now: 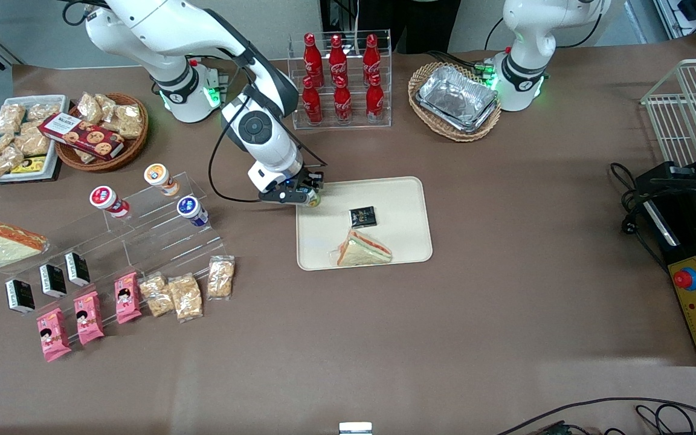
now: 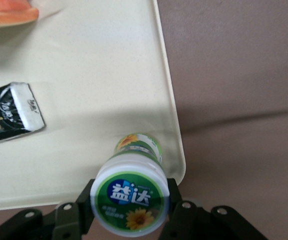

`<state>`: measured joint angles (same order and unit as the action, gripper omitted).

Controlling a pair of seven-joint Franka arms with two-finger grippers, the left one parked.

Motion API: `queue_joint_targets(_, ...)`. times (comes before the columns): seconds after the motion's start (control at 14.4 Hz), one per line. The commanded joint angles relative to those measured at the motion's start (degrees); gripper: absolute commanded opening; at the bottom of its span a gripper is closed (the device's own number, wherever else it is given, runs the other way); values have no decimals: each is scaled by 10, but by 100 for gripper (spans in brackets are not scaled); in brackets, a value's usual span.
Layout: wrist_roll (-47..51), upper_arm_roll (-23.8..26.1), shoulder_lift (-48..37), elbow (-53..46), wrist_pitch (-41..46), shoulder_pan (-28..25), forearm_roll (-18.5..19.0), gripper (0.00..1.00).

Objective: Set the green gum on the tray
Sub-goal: 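Lower the bottle onto the tray corner and open the right gripper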

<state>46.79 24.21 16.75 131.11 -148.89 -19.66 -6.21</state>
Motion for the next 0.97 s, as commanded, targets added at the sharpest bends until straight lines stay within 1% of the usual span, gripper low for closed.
queue_joint_targets(0.0,14,0,20,-4,-20,-3,14,24)
queue_joint_targets(0.07,15,0,21,-6,-20,-4,14,56)
queue_joint_targets(0.14,15,0,24,-7,-20,-3,14,70)
queue_joint_targets(0.21,15,0,24,-7,-20,-3,14,74)
queue_joint_targets(0.28,15,0,26,-8,-20,-3,14,75)
queue_joint_targets(0.35,15,0,27,-8,-20,-3,14,83)
queue_joint_targets(0.42,15,0,28,-8,-20,-3,15,100)
queue_joint_targets(0.77,13,0,21,-9,-19,3,15,100)
queue_joint_targets(0.91,10,-1,-25,-8,7,13,18,100)
